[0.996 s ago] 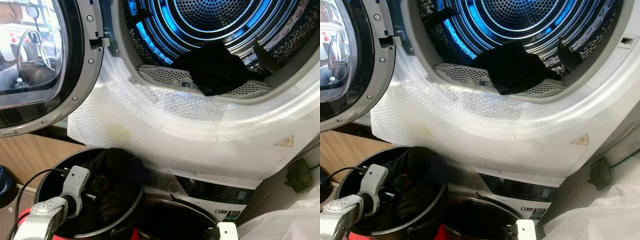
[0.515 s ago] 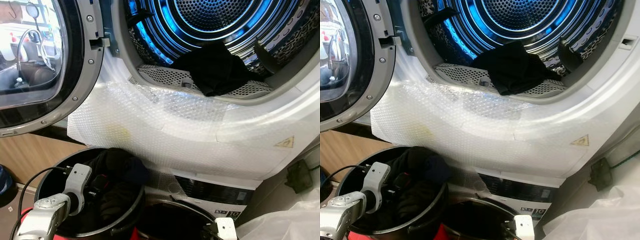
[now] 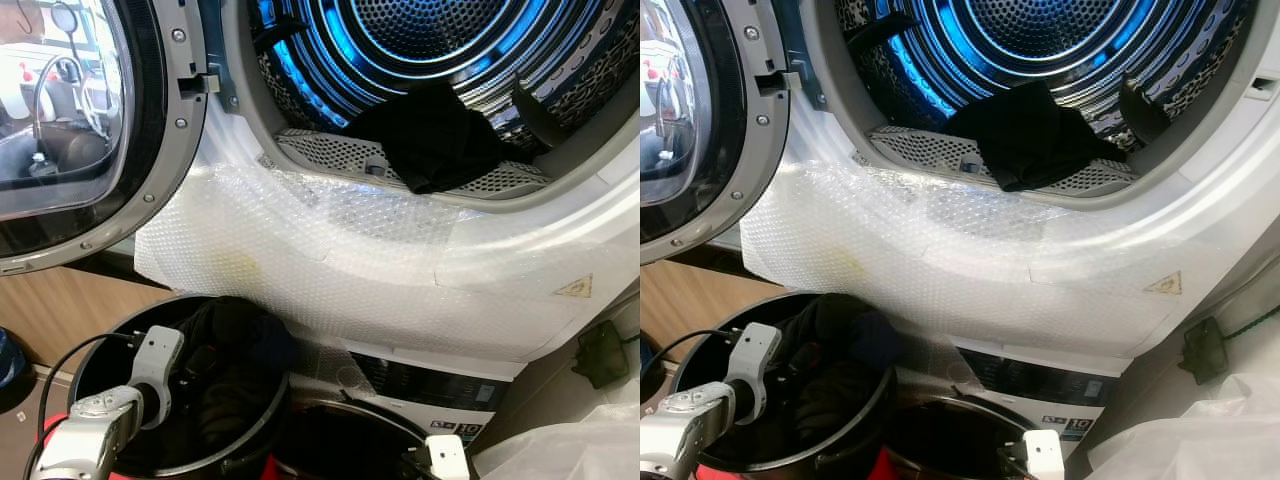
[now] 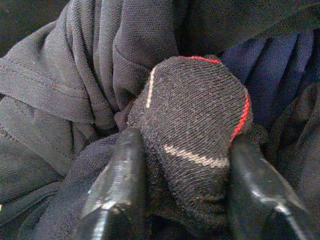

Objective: Clothes washing

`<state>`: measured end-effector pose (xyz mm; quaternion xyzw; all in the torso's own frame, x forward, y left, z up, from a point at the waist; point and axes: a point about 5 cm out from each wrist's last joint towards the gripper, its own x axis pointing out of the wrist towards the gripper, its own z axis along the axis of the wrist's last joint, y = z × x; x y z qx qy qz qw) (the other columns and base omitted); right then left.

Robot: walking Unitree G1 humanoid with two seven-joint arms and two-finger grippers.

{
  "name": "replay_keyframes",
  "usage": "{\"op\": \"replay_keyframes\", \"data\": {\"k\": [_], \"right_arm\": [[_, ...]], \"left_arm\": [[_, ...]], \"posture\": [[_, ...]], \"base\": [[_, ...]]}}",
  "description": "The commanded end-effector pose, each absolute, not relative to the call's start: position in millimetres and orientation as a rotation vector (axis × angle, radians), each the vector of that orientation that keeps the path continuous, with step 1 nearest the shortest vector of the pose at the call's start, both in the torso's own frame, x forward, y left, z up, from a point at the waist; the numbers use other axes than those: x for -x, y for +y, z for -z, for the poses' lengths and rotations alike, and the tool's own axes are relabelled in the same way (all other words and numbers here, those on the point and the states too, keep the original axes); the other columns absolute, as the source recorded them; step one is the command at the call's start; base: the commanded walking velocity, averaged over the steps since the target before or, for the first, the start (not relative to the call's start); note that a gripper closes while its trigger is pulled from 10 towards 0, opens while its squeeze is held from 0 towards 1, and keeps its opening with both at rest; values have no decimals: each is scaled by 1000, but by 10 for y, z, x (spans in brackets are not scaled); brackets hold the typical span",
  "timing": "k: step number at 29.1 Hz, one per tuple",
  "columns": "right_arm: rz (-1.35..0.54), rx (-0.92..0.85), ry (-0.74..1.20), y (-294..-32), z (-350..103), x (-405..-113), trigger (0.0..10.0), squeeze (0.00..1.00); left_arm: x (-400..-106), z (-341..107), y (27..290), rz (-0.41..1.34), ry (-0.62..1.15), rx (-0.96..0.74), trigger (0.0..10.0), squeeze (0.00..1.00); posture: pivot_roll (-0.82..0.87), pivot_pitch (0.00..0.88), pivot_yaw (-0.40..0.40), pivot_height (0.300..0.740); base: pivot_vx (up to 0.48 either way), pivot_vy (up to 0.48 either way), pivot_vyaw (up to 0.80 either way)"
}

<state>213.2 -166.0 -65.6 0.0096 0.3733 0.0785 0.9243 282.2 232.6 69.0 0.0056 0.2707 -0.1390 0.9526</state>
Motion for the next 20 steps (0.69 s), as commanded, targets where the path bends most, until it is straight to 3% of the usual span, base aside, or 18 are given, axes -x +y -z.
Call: {"op": "replay_keyframes", "data": {"k": [1, 13, 20], "right_arm": [[-164, -19, 775, -1651, 667, -2118, 10000, 0], [-175, -17, 782, -1629, 676, -2106, 10000, 0], [-173, -45, 780, -1565, 673, -2121, 10000, 0]], "left_arm": [[-2853, -716, 2277, 289, 518, -1, 0, 0], [-2888, -732, 2222, 258, 465, 21, 0, 0], [-2890, -1017, 2324, 159, 290, 71, 0, 0]], "posture": [[179, 0, -61, 740], [188, 0, -61, 740], [195, 0, -45, 740]], "base": [[0, 0, 0], [0, 0, 0], [0, 0, 0]]}}
